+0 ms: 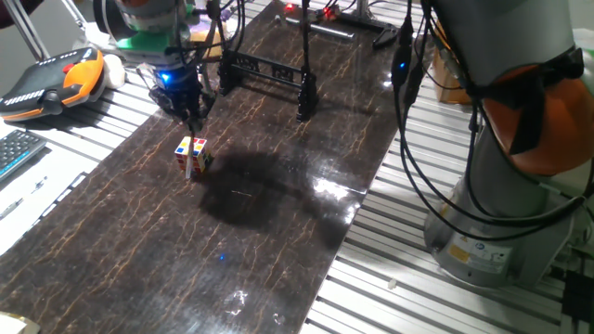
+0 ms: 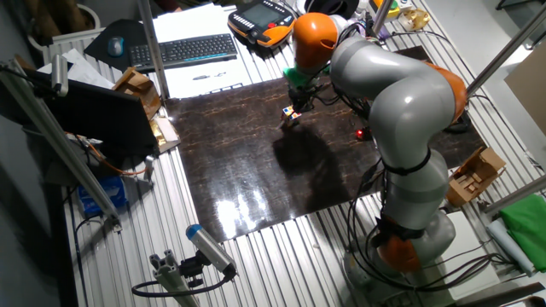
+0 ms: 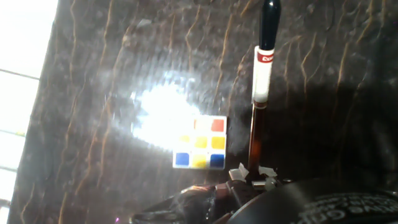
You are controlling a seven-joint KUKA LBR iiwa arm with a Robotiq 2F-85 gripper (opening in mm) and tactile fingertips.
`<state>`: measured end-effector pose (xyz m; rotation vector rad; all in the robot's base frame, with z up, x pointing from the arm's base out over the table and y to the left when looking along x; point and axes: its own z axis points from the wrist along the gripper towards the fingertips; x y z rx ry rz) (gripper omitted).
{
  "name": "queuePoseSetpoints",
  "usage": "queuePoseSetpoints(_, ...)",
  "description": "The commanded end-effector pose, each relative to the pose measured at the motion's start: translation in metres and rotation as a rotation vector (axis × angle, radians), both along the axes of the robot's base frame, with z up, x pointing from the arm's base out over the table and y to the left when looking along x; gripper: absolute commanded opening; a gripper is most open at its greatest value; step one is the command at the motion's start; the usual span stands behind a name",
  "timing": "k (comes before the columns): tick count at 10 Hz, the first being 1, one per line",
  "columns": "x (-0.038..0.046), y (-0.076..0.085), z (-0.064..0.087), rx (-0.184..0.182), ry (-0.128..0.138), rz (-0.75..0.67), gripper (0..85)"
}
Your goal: Place the brush on the pen rack
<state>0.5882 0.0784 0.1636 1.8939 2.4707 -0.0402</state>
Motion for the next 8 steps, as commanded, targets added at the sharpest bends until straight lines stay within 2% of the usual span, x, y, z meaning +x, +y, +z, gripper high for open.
queuePoseSetpoints(1, -0.0011, -0.004, 0.001, -0.007, -0.003, 0.003, 0.7)
queuePoseSetpoints(3, -0.0039, -0.013, 0.004, -0.015, -0.002, 0.017, 0.7)
queuePoseSetpoints(5, -0.0085, -0.02, 0.007, -0.038, -0.009, 0.025, 0.7)
queuePoseSetpoints(6, -0.01, -0.022, 0.008, -0.032, -0.008, 0.028, 0.7)
queuePoseSetpoints(8, -0.0101, -0.021, 0.008, 0.024, 0.011, 0.06, 0.7)
